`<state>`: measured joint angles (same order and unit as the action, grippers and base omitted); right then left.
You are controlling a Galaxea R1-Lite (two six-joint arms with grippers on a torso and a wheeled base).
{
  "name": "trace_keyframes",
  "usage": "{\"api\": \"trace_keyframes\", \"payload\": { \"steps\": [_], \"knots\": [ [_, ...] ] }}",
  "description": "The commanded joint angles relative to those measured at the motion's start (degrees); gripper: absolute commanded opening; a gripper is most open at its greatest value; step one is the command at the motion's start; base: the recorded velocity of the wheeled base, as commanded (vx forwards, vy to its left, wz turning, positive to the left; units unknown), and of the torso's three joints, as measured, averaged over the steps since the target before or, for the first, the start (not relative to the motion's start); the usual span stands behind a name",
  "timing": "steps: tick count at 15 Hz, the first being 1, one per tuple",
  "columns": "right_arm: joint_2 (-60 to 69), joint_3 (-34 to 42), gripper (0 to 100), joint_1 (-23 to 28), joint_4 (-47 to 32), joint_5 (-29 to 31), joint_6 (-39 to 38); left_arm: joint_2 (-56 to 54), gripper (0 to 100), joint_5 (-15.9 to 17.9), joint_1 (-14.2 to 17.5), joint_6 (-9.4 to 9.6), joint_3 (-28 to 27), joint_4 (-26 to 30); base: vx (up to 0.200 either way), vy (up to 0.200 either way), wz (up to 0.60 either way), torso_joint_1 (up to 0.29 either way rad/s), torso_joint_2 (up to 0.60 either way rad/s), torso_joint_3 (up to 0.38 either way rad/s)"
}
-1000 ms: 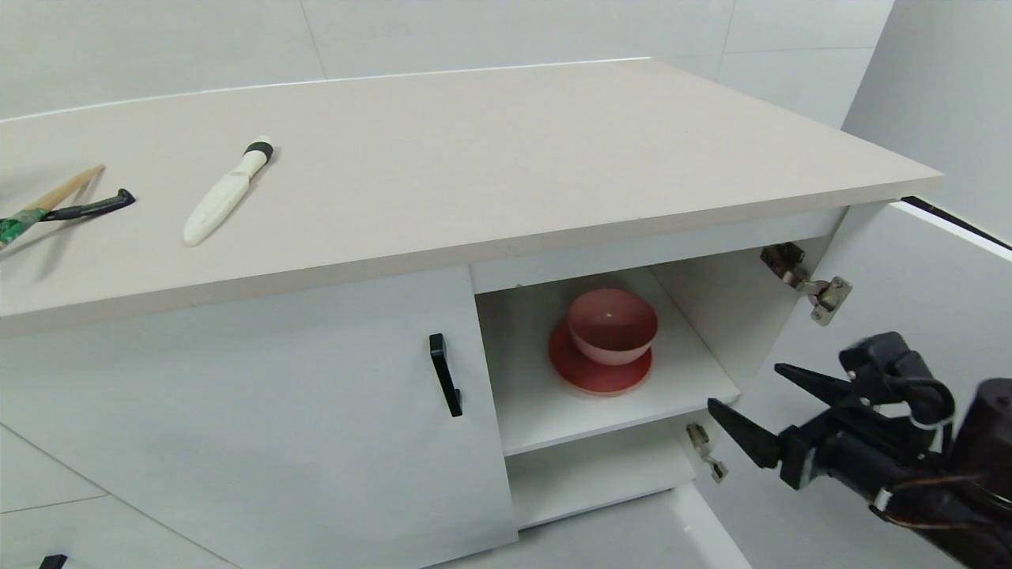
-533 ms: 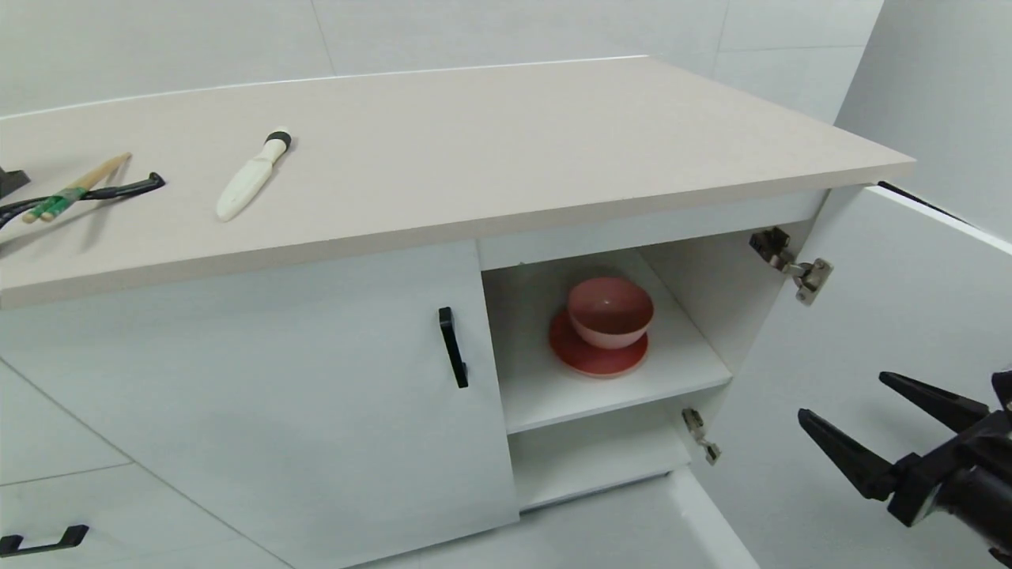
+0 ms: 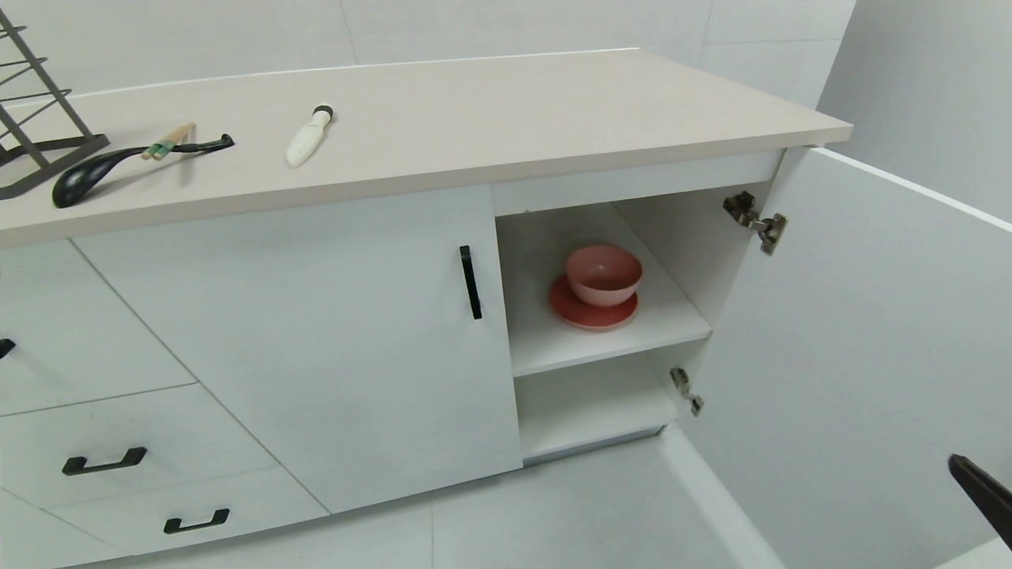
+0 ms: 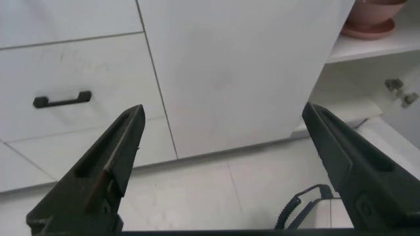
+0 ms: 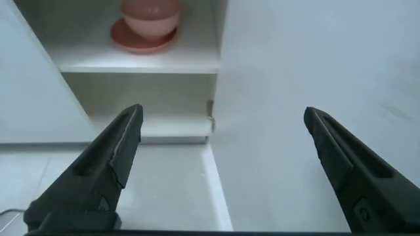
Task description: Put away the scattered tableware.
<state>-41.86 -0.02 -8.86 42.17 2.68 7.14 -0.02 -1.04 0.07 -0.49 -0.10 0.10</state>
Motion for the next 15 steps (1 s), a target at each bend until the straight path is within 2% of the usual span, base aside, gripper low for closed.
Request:
{"api": "trace_keyframes", "payload": {
  "steps": [1,3,4,6,8,15],
  "knots": [
    [35.36,-3.58,100,9.13,-28.98,-3.74,1.47,0.02,100,-0.02,0.01,-0.04,0.01,-0.01,-0.200,0.000,0.00,-0.002,0.01,0.002],
    [41.86,-7.36,100,9.13,-43.05,-2.95,0.77,0.02,100,-0.02,0.01,0.14,0.01,-0.01,-0.200,0.000,0.00,0.005,0.00,0.002],
    [41.86,-6.66,100,9.13,-42.52,-1.80,0.59,0.02,100,-0.02,0.01,0.14,0.10,-0.01,-0.200,0.000,0.00,0.002,0.00,0.002],
    [41.86,-1.38,100,9.13,-42.08,2.06,0.68,0.02,100,-0.02,0.01,0.40,0.10,-0.10,-0.200,-0.200,0.00,0.002,0.00,0.002],
    [41.86,-0.24,100,9.13,-39.00,2.50,-0.46,0.02,100,-0.02,0.01,0.58,0.10,-0.10,0.000,-0.200,0.00,0.005,0.00,0.000],
    [41.86,-0.06,100,9.13,-39.00,2.68,-2.22,0.02,100,-0.02,0.01,0.84,0.10,-0.10,0.000,-0.200,0.00,0.002,0.00,0.001]
  ]
}}
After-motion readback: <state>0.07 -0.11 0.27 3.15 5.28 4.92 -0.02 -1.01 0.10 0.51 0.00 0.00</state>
